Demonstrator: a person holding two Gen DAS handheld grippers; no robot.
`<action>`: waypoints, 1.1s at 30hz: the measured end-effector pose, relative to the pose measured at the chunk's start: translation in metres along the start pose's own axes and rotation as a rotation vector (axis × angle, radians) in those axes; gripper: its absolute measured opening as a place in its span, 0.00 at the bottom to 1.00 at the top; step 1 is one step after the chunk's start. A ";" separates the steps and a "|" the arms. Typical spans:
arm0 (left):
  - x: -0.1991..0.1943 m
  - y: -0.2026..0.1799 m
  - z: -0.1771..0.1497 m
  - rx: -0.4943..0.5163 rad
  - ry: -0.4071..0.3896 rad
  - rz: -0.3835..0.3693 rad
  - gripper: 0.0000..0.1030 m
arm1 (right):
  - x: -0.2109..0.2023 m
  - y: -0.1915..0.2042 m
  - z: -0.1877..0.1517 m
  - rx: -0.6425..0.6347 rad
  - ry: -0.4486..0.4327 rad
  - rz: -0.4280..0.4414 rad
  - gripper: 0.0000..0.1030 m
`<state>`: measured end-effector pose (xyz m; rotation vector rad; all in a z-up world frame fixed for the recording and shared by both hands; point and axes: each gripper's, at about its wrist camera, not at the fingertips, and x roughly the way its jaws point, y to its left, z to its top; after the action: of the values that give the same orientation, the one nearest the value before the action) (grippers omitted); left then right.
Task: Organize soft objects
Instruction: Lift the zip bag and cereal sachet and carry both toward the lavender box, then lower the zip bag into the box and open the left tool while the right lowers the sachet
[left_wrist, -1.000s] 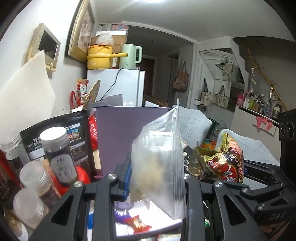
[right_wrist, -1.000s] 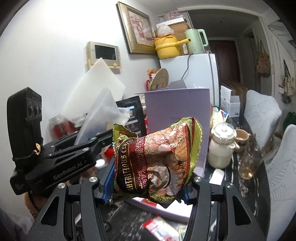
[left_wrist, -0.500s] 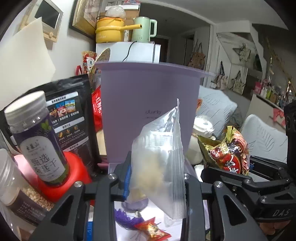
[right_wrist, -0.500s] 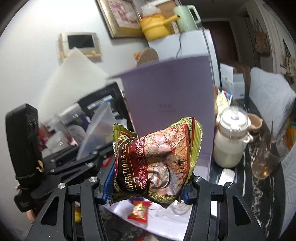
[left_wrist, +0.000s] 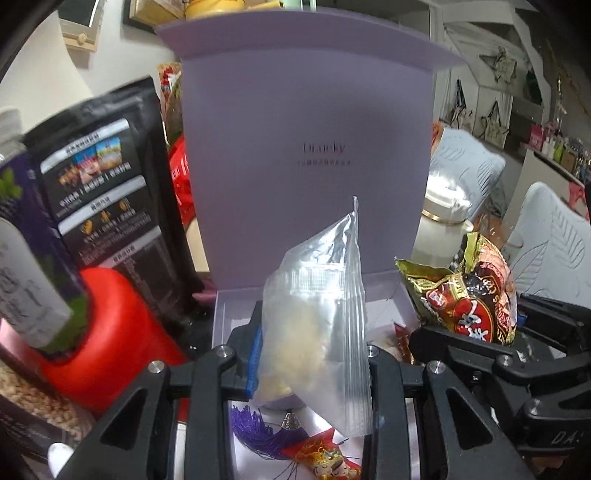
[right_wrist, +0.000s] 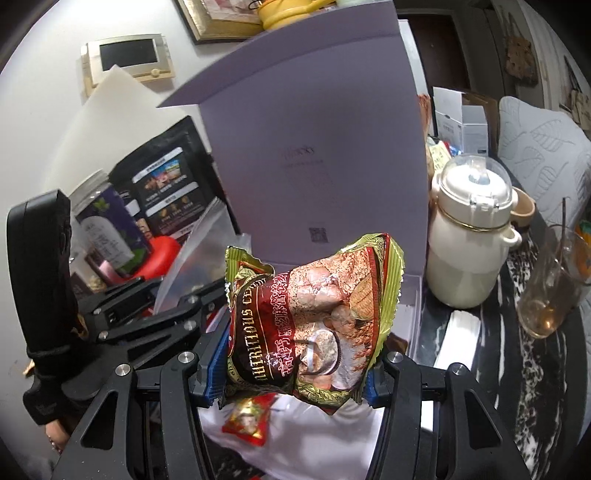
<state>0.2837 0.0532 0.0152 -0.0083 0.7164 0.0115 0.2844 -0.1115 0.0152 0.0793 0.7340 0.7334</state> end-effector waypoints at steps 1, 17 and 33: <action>0.004 0.000 -0.001 0.001 0.008 0.000 0.29 | 0.004 -0.002 0.000 0.001 0.013 -0.008 0.54; 0.058 0.000 -0.020 0.013 0.112 0.071 0.29 | 0.048 -0.026 -0.011 0.023 0.109 -0.081 0.54; 0.067 0.002 -0.018 -0.008 0.151 0.114 0.78 | 0.050 -0.040 -0.010 0.047 0.101 -0.123 0.54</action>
<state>0.3225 0.0559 -0.0427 0.0248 0.8669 0.1241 0.3268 -0.1116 -0.0338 0.0398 0.8455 0.6059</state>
